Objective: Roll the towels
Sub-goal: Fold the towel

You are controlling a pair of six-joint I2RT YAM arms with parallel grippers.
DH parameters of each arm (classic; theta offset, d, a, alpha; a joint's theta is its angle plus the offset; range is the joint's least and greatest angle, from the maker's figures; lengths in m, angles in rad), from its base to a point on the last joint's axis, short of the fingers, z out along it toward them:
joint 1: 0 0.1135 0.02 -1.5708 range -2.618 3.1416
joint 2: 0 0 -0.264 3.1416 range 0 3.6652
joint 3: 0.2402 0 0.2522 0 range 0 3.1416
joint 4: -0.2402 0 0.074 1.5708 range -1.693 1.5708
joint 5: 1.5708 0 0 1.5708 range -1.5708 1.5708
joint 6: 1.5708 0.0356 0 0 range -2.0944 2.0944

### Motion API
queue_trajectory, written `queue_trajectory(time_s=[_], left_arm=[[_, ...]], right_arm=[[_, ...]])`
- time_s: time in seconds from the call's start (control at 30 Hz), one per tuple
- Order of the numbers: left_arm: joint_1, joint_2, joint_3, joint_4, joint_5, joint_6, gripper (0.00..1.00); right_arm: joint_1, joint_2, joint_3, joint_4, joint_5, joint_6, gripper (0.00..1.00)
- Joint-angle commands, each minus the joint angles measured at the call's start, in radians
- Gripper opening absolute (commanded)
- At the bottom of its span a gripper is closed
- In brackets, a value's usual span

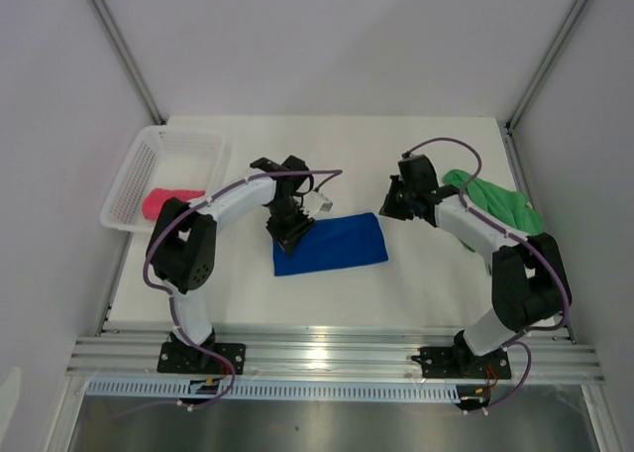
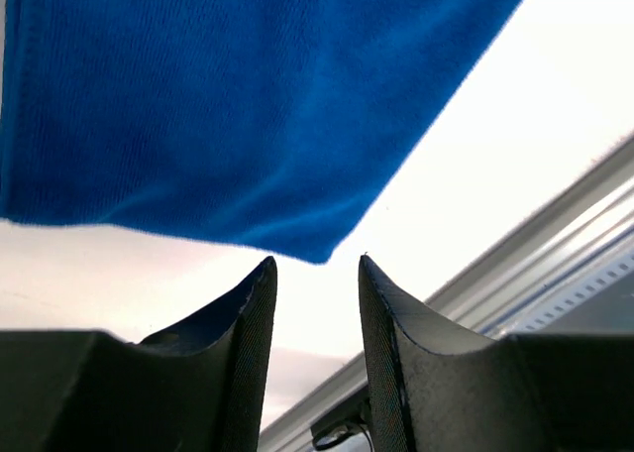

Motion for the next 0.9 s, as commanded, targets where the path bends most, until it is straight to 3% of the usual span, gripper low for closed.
queue_trajectory(time_s=[0.0,0.1,0.23,0.43,0.57,0.67,0.8,0.87], left_arm=[[0.034,-0.066,0.035,-0.068,0.061,-0.007,0.43],[0.064,-0.07,0.061,-0.062,0.041,-0.019,0.43],[0.109,-0.087,0.081,-0.033,-0.006,-0.042,0.49],[0.169,-0.119,0.09,-0.007,-0.041,-0.056,0.5],[0.198,-0.141,0.083,0.005,-0.054,-0.065,0.49],[0.207,-0.159,0.067,0.018,-0.063,-0.071,0.49],[0.207,-0.17,0.058,0.021,-0.046,-0.068,0.49],[0.207,-0.176,0.041,0.027,-0.031,-0.057,0.49]], right_arm=[[0.043,-0.057,-0.137,-0.088,-0.014,0.076,0.0],[0.083,-0.039,-0.191,-0.042,-0.043,0.147,0.0],[0.093,-0.004,-0.265,-0.033,0.032,0.221,0.0],[0.012,0.123,-0.201,0.03,0.026,0.141,0.0],[-0.089,0.251,-0.022,0.005,0.06,0.01,0.0],[-0.114,0.407,0.236,-0.018,0.029,-0.118,0.0],[-0.111,0.619,0.688,-0.11,-0.052,-0.166,0.0],[-0.107,0.686,0.796,-0.151,-0.065,-0.17,0.02]])
